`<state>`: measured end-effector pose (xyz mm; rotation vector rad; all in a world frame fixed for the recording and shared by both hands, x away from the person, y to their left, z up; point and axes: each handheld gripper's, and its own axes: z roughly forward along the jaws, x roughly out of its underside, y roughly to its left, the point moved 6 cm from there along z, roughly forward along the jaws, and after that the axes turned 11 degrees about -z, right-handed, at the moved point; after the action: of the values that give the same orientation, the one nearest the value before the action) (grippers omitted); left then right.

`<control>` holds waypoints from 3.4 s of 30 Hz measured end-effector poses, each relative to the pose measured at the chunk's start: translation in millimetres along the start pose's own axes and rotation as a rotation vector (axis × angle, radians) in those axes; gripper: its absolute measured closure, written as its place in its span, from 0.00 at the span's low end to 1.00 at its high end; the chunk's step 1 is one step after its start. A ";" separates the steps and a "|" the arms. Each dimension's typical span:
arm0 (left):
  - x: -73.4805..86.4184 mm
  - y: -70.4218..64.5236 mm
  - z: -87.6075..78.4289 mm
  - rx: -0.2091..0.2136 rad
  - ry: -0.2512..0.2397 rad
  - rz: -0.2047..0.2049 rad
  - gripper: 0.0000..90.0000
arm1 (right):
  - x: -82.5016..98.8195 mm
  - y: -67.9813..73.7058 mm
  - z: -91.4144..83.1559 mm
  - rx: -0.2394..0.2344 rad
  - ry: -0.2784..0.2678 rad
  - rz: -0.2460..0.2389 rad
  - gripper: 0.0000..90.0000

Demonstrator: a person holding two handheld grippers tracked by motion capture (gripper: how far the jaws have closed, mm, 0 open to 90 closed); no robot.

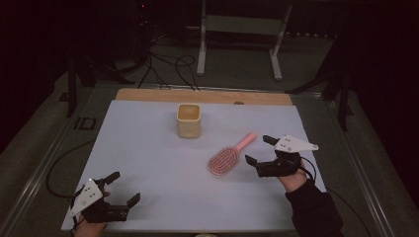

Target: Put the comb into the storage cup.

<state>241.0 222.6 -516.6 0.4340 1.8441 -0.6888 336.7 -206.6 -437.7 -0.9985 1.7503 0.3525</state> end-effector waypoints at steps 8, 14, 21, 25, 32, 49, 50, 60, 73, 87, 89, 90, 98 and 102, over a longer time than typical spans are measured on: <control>0.4 0.3 0.3 0.001 0.005 0.001 0.00 | 5.8 -13.3 16.2 -0.008 0.025 0.015 0.09; 0.3 0.2 0.2 0.001 0.004 0.001 0.00 | 9.9 -24.1 29.5 0.001 0.050 0.031 0.09; 0.3 0.7 0.5 0.004 0.004 -0.003 0.00 | 12.2 -37.2 42.9 0.005 0.072 0.064 0.10; 0.7 0.8 0.5 0.003 0.006 -0.001 0.00 | 12.9 -45.3 48.9 0.023 0.080 0.081 0.15; 0.8 1.1 0.8 0.005 0.006 -0.008 0.00 | 17.8 -56.9 56.7 0.049 0.104 0.087 0.38; 1.8 1.6 2.5 0.008 0.013 -0.011 0.00 | 31.3 -75.8 81.5 0.100 0.209 0.078 0.83; 1.6 1.8 2.4 0.007 0.012 -0.010 0.00 | 31.7 -76.3 82.7 0.100 0.211 0.080 0.85; 2.8 1.4 3.7 0.009 0.020 -0.007 0.00 | 38.4 -83.9 96.7 0.106 0.273 0.071 1.00; 2.8 2.0 4.1 0.011 0.020 -0.009 0.00 | 53.0 -89.8 120.0 0.103 0.352 0.072 1.00; 3.2 1.3 4.2 0.016 0.022 -0.009 0.00 | 65.5 -91.1 137.7 0.093 0.410 0.099 1.00; 3.3 1.8 4.5 0.018 0.021 -0.017 0.00 | 66.7 -90.9 138.4 0.084 0.421 0.099 1.00; 3.2 1.9 4.7 0.018 0.020 -0.018 0.00 | 68.2 -91.5 139.1 0.074 0.433 0.102 1.00; 3.4 1.8 4.7 0.018 0.020 -0.019 0.00 | 77.7 -92.7 141.1 0.060 0.484 0.120 1.00; 3.3 2.1 5.1 0.021 0.019 -0.022 0.00 | 78.7 -91.6 139.9 0.053 0.497 0.111 1.00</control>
<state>244.7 220.8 -521.6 0.4364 1.8637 -0.7220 487.1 -207.5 -545.1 -1.0103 2.2559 0.1293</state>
